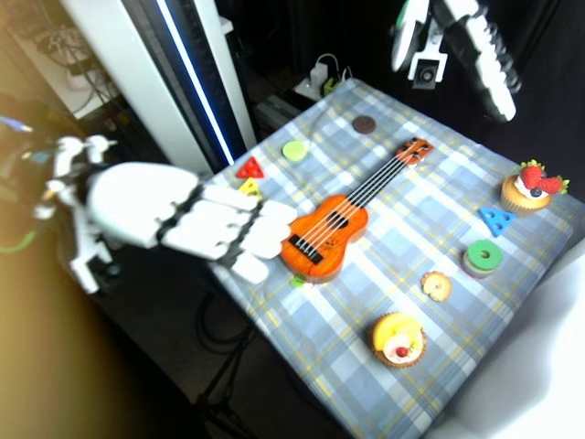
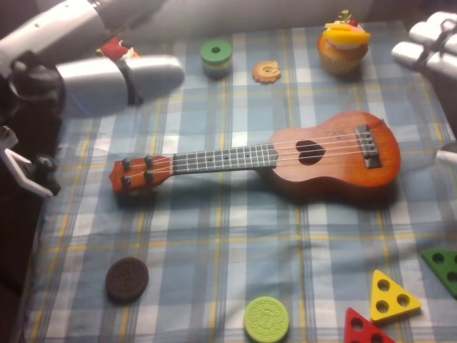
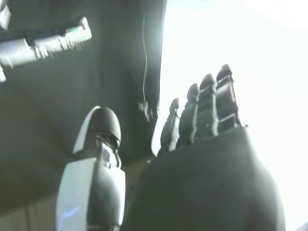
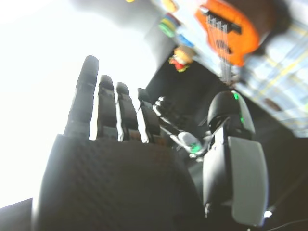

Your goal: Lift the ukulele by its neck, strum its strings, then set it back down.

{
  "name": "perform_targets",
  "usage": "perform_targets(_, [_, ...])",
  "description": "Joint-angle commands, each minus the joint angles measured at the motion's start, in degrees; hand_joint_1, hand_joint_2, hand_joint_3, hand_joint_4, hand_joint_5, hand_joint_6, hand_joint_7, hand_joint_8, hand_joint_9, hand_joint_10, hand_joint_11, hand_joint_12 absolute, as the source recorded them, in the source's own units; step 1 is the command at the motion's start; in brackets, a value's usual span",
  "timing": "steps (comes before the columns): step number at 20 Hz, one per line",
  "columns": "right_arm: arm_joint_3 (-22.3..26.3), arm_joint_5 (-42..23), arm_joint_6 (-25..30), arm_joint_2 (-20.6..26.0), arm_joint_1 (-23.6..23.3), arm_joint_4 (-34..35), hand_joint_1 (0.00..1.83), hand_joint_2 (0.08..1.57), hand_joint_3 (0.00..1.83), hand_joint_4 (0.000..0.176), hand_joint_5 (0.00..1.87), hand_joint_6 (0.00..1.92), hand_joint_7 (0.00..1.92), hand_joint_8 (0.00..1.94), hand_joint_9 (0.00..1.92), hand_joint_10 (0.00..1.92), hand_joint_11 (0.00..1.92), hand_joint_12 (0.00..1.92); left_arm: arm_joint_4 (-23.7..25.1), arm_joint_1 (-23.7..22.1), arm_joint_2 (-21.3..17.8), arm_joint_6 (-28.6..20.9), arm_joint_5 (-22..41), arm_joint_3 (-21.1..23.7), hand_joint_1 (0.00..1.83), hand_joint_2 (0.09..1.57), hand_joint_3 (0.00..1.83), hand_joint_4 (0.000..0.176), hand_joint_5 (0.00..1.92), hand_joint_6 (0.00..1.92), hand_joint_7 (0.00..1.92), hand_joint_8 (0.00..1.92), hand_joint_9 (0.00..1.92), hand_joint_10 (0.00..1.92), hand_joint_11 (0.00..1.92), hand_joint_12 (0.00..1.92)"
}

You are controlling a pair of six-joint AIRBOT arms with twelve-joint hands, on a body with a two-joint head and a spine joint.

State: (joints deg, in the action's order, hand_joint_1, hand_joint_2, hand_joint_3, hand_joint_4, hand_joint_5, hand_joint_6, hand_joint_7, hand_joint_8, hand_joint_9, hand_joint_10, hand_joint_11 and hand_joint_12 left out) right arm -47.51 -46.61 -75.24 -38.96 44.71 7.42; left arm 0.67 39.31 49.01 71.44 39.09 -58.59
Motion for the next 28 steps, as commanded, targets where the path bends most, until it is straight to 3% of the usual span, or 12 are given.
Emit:
perform_targets(1, [-0.39, -3.99, -1.05, 0.37, -1.13, 0.33, 0.36, 1.29, 0.01, 0.001, 0.00, 0.00, 0.00, 0.00, 0.00, 0.00, 0.00, 0.00, -0.16, -1.31, -0.22, 1.62, 3.87, 0.41, 0.60, 1.22, 0.00, 0.000, 0.04, 0.00, 0.01, 0.00, 0.06, 0.03, 0.00, 0.86])
perform_targets(2, [-0.39, -3.29, -1.40, 0.37, -1.35, 0.25, 0.34, 1.28, 0.00, 0.000, 0.00, 0.00, 0.00, 0.00, 0.00, 0.00, 0.05, 0.02, 0.03, -1.70, -0.34, 2.99, 2.89, 0.76, 0.62, 1.20, 0.00, 0.000, 0.01, 0.00, 0.01, 0.00, 0.07, 0.03, 0.00, 0.82])
perform_targets(3, [-0.39, -2.63, -1.64, 0.42, -1.48, 0.07, 0.26, 1.25, 0.00, 0.033, 0.00, 0.00, 0.00, 0.00, 0.00, 0.00, 0.08, 0.04, 0.30, -2.16, -0.58, 4.76, 1.61, 1.30, 0.58, 1.20, 0.00, 0.012, 0.00, 0.00, 0.01, 0.00, 0.06, 0.02, 0.00, 0.64])
perform_targets(4, [-0.38, -2.44, -1.67, 0.49, -1.49, 0.06, 0.24, 1.24, 0.00, 0.000, 0.00, 0.00, 0.00, 0.00, 0.00, 0.00, 0.05, 0.04, 1.07, -2.50, -0.75, 5.49, 0.06, 1.57, 0.57, 1.20, 0.00, 0.040, 0.00, 0.00, 0.01, 0.00, 0.01, 0.00, 0.00, 0.38])
perform_targets(5, [-0.36, -2.38, -1.67, 0.57, -1.49, 0.06, 0.26, 1.25, 0.00, 0.000, 0.00, 0.00, 0.00, 0.00, 0.00, 0.00, 0.02, 0.03, 1.97, -2.83, -0.78, 5.54, -1.67, 1.60, 0.57, 1.21, 0.00, 0.042, 0.01, 0.00, 0.00, 0.00, 0.00, 0.00, 0.00, 0.11])
perform_targets(7, [-0.26, -2.42, -1.67, 0.73, -1.49, 0.08, 0.33, 1.26, 0.00, 0.000, 0.00, 0.00, 0.00, 0.00, 0.00, 0.00, 0.00, 0.04, 3.74, -3.32, -0.73, 5.96, -5.56, 1.60, 0.58, 1.15, 0.00, 0.030, 0.01, 0.00, 0.00, 0.00, 0.00, 0.00, 0.00, 0.01])
perform_targets(10, [-0.06, -3.41, -1.67, 0.99, -1.49, 0.33, 0.33, 1.30, 0.01, 0.000, 0.00, 0.00, 0.00, 0.00, 0.00, 0.00, 0.00, 0.00, 3.83, -3.63, -0.11, 8.19, -9.98, 1.38, 0.61, 1.09, 0.00, 0.054, 0.02, 0.00, 0.01, 0.00, 0.00, 0.00, 0.02, 0.01])
perform_targets(13, [0.05, -4.50, -1.67, 1.36, -1.48, 0.57, 0.28, 1.29, 0.01, 0.000, 0.00, 0.00, 0.00, 0.00, 0.00, 0.00, 0.04, 0.02, 6.29, -4.57, 2.12, 8.27, -15.41, -0.03, 0.73, 0.98, 0.00, 0.021, 0.12, 0.01, 0.17, 0.02, 0.18, 0.05, 0.00, 1.06])
perform_targets(18, [0.56, -6.23, -1.67, 2.37, -1.48, 0.62, 0.43, 1.32, 0.01, 0.000, 0.00, 0.00, 0.00, 0.00, 0.00, 0.00, 0.00, 0.01, 7.43, -5.57, 6.68, 8.45, -21.13, -3.22, 0.86, 0.93, 0.00, 0.030, 0.17, 0.00, 0.21, 0.01, 0.18, 0.12, 0.00, 1.35])
perform_targets(22, [1.12, -7.61, -1.66, 3.13, -1.47, 0.75, 0.40, 1.32, 0.00, 0.001, 0.00, 0.00, 0.00, 0.00, 0.00, 0.00, 0.00, 0.00, 1.08, -4.69, 8.84, 17.05, -23.35, -4.19, 0.89, 0.95, 0.00, 0.047, 0.28, 0.03, 0.31, 0.04, 0.01, 0.77, 0.00, 1.60])
perform_targets(25, [1.50, -8.68, -1.65, 3.61, -1.47, 0.80, 0.37, 1.31, 0.00, 0.011, 0.00, 0.00, 0.00, 0.00, 0.00, 0.00, 0.00, 0.00, -0.64, -3.64, 10.53, 17.58, -24.25, -5.92, 0.92, 1.06, 0.01, 0.011, 0.33, 0.10, 0.37, 0.08, 0.00, 0.97, 0.00, 1.77])
perform_targets(28, [1.74, -9.14, -1.65, 3.79, -1.46, 0.80, 0.44, 1.32, 0.00, 0.005, 0.00, 0.00, 0.00, 0.00, 0.00, 0.00, 0.03, 0.01, -4.40, -2.61, 11.67, 20.66, -24.46, -6.85, 0.99, 1.11, 0.01, 0.000, 0.24, 0.68, 0.44, 0.15, 0.05, 1.16, 0.00, 1.91])
